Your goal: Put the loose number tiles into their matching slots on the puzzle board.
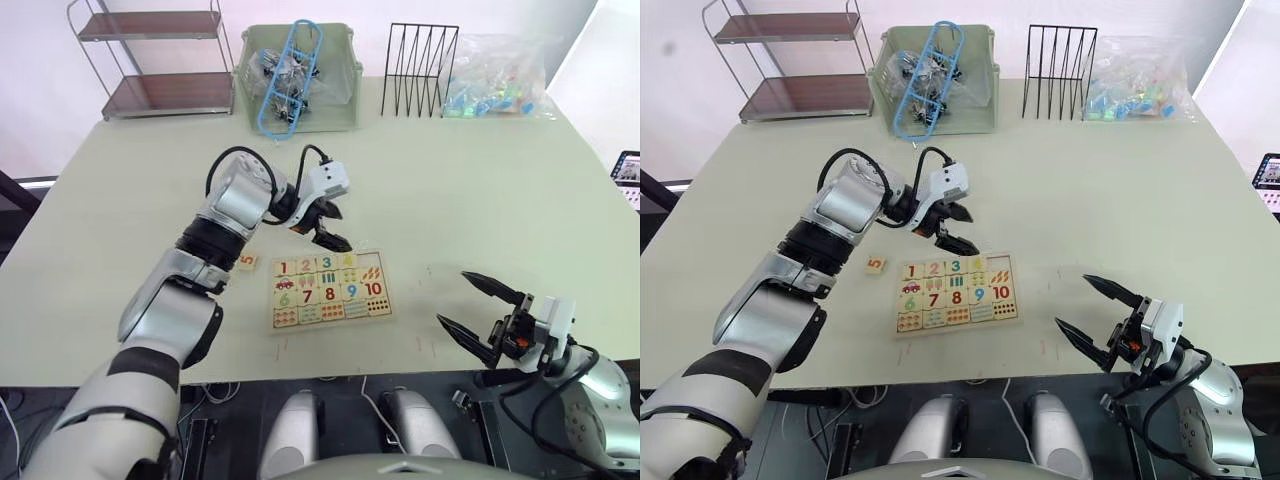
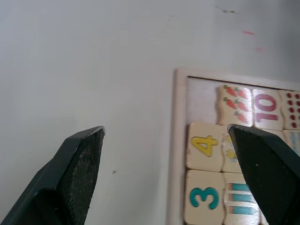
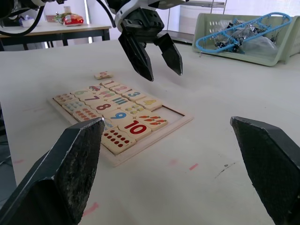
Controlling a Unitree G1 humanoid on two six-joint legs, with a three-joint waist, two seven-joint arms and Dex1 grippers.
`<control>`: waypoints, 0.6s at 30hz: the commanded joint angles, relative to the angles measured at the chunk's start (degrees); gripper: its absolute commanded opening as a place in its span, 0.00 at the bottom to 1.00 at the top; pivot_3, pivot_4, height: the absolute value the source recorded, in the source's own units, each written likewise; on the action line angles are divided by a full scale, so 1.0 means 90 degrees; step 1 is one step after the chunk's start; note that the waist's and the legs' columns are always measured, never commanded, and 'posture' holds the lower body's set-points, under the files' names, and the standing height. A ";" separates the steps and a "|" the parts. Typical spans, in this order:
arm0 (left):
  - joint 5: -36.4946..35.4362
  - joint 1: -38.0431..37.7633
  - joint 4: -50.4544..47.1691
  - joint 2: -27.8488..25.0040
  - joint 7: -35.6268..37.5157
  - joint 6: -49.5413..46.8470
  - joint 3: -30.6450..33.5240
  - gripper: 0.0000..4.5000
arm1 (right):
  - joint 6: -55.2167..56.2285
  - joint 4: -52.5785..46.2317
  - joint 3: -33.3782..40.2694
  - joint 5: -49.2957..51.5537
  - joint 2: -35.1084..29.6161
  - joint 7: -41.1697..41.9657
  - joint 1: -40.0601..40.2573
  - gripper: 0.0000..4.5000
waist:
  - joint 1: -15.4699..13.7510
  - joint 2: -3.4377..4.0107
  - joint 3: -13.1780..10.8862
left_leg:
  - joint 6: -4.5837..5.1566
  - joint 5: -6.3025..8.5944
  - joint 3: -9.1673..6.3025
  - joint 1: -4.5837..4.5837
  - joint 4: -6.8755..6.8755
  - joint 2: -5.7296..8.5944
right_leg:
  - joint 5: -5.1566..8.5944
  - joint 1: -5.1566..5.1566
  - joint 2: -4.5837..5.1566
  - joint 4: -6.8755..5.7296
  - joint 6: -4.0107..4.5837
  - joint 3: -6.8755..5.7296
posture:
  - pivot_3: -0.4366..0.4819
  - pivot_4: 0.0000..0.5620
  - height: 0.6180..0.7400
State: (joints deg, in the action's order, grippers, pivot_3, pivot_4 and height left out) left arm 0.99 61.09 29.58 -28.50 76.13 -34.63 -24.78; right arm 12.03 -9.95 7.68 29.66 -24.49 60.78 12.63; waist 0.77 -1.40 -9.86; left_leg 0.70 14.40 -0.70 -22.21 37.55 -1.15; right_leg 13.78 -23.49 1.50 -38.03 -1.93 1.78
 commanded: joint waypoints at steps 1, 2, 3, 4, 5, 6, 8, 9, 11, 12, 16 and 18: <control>-0.0189 -0.0033 0.0055 0.0077 -0.0091 0.0486 0.0376 0.94 | 0.0136 -0.0063 0.0034 0.0046 -0.0014 0.0013 0.0004 1.00 | -0.0001 0.0000 0.0000 | 0.0000 0.0000 0.0000 0.0000 0.0000 0.0000 | 0.0000 0.0000 0.0000 0.0000 0.0000 0.0000 | 0.48 0.27 1.00; -0.0235 -0.0103 0.0046 0.0095 -0.0091 0.0578 0.0433 0.87 | 0.0135 -0.0066 0.0039 0.0051 -0.0018 0.0017 0.0010 1.00 | -0.0002 0.0000 0.0000 | 0.0000 0.0000 0.0000 0.0000 0.0000 0.0000 | 0.0000 0.0000 0.0001 0.0000 0.0001 0.0000 | 0.48 0.27 1.00; -0.0278 -0.0207 0.0012 0.0102 -0.0064 0.0690 0.0482 0.81 | 0.0133 -0.0066 0.0042 0.0053 -0.0022 0.0021 0.0014 1.00 | -0.0001 0.0000 0.0000 | 0.0000 0.0000 -0.0001 -0.0002 0.0000 0.0000 | 0.0000 -0.0001 0.0001 0.0000 0.0001 -0.0001 | 0.48 0.27 1.00; -0.0316 -0.0312 -0.0013 0.0121 -0.0078 0.0842 0.0536 0.72 | 0.0133 -0.0065 0.0047 0.0056 -0.0026 0.0026 0.0017 1.00 | 0.0002 0.0001 0.0000 | 0.0000 0.0000 -0.0001 -0.0001 0.0000 0.0000 | -0.0001 -0.0001 0.0001 0.0000 0.0001 -0.0001 | 0.48 0.27 1.00; -0.0348 -0.0423 -0.0018 0.0155 -0.0125 0.1045 0.0598 0.62 | 0.0130 -0.0065 0.0051 0.0058 -0.0029 0.0027 0.0017 1.00 | 0.0007 0.0001 0.0000 | 0.0000 0.0000 0.0001 0.0001 0.0000 0.0000 | -0.0001 0.0000 0.0001 -0.0001 0.0001 0.0001 | 0.48 0.27 1.00; -0.0360 -0.0522 -0.0015 0.0186 -0.0173 0.1240 0.0648 0.49 | 0.0128 -0.0064 0.0053 0.0059 -0.0031 0.0027 0.0016 1.00 | 0.0008 0.0001 0.0000 | 0.0000 0.0000 0.0001 0.0002 0.0000 0.0000 | -0.0001 -0.0001 0.0001 -0.0002 0.0001 0.0001 | 0.48 0.27 1.00; -0.0366 -0.0744 -0.0028 0.0195 -0.0162 0.1765 0.0689 0.29 | 0.0125 -0.0061 0.0056 0.0058 -0.0038 0.0030 0.0011 1.00 | 0.0000 0.0001 0.0000 | 0.0000 0.0000 0.0000 0.0003 0.0000 0.0000 | -0.0001 -0.0001 0.0001 -0.0004 0.0001 0.0001 | 0.48 0.27 1.00; -0.0374 -0.0835 -0.0044 0.0179 -0.0103 0.1977 0.0686 0.23 | 0.0125 -0.0059 0.0061 0.0059 -0.0043 0.0033 0.0010 1.00 | -0.0002 0.0000 0.0000 | 0.0000 0.0000 0.0000 0.0003 0.0000 0.0000 | -0.0001 -0.0001 0.0001 -0.0006 0.0001 0.0001 | 0.48 0.27 1.00; -0.0402 -0.0980 -0.0027 0.0142 0.0016 0.2311 0.0692 0.03 | 0.0115 -0.0059 0.0073 0.0065 -0.0057 0.0037 0.0003 1.00 | -0.0003 0.0000 0.0000 | 0.0000 0.0000 0.0000 0.0002 0.0002 0.0000 | -0.0001 0.0000 0.0001 -0.0005 0.0001 0.0001 | 0.48 0.27 1.00; -0.0397 -0.1050 -0.0010 0.0115 0.0067 0.2455 0.0685 0.01 | 0.0109 -0.0060 0.0082 0.0069 -0.0067 0.0039 0.0003 1.00 | -0.0003 0.0000 0.0000 | 0.0000 0.0000 0.0001 0.0002 0.0003 0.0000 | -0.0001 0.0000 0.0001 -0.0005 0.0001 0.0001 | 0.48 0.27 1.00; -0.0374 -0.1261 0.0010 0.0079 0.0140 0.2808 0.0678 0.01 | 0.0100 -0.0052 0.0106 0.0083 -0.0093 0.0056 0.0011 1.00 | -0.0005 0.0000 0.0000 | 0.0000 0.0000 0.0002 0.0001 0.0006 0.0000 | -0.0002 0.0000 0.0001 -0.0005 0.0001 0.0001 | 0.48 0.27 1.00; -0.0343 -0.1350 0.0023 0.0080 0.0142 0.2934 0.0652 0.01 | 0.0093 -0.0052 0.0109 0.0084 -0.0105 0.0053 0.0006 1.00 | -0.0005 0.0001 0.0000 | 0.0000 0.0000 0.0002 0.0001 0.0007 0.0000 | -0.0002 0.0000 0.0002 -0.0006 0.0001 0.0001 | 0.48 0.27 1.00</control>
State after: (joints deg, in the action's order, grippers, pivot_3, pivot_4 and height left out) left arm -1.50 48.97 30.51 -27.47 77.20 -9.72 -20.18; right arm 12.03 -9.93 7.70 29.69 -24.80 60.98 12.63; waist 0.73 -1.40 -9.85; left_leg 0.70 14.40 -0.68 -22.20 37.61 -1.15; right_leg 13.77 -23.49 1.51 -38.08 -1.93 1.80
